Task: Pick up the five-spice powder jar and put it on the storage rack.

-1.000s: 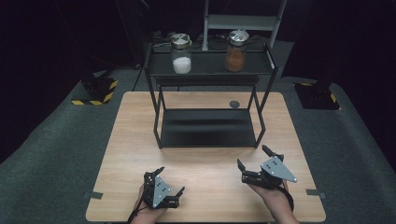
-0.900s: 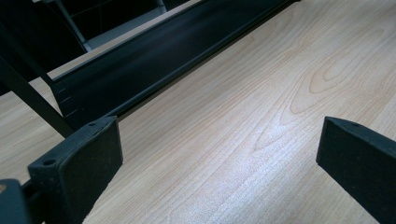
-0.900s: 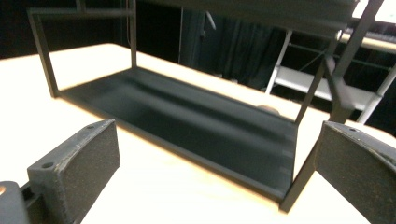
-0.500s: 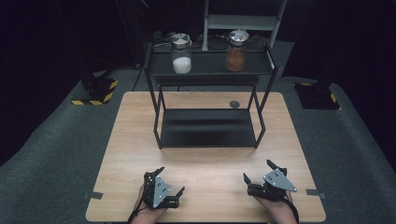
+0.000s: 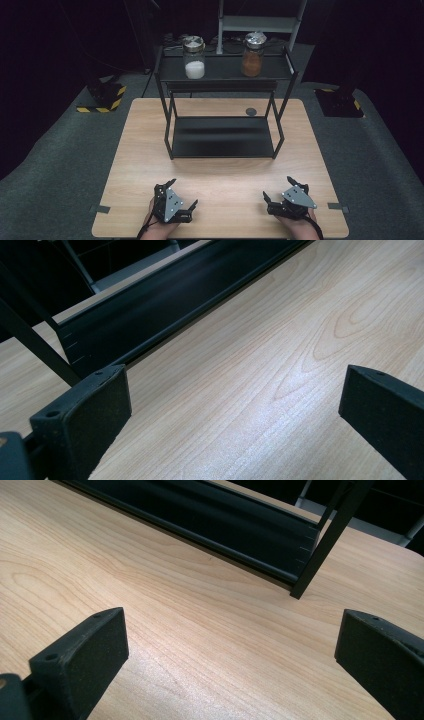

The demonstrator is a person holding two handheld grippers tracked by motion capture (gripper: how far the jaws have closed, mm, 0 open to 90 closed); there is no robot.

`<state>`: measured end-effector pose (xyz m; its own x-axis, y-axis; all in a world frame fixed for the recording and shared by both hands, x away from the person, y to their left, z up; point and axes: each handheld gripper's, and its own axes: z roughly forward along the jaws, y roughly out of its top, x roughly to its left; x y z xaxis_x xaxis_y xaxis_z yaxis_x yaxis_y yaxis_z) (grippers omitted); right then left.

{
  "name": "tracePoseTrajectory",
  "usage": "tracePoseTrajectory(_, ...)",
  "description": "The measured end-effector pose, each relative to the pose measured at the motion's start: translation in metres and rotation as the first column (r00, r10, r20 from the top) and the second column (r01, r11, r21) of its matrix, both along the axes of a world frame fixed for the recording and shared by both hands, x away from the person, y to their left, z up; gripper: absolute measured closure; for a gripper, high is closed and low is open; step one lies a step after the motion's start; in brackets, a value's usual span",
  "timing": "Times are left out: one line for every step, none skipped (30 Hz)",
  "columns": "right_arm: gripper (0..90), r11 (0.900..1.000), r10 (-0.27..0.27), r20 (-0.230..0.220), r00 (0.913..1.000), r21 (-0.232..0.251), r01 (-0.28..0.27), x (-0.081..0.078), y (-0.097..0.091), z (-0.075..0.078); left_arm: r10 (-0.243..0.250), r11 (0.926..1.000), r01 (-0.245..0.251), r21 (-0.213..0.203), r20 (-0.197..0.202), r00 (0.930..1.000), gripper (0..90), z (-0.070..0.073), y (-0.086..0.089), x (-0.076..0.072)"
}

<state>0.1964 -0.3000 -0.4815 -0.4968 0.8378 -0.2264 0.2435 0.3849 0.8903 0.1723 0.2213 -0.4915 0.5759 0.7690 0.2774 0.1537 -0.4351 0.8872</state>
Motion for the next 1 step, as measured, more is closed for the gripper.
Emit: tracePoseTrajectory(0.0,1.0000,0.000,0.002,1.0000,-0.003,0.000,-0.0005,0.0004,-0.0001,-0.001,1.0000,0.001,0.000,0.000,1.0000,0.6,0.0001,0.0002,0.0001)
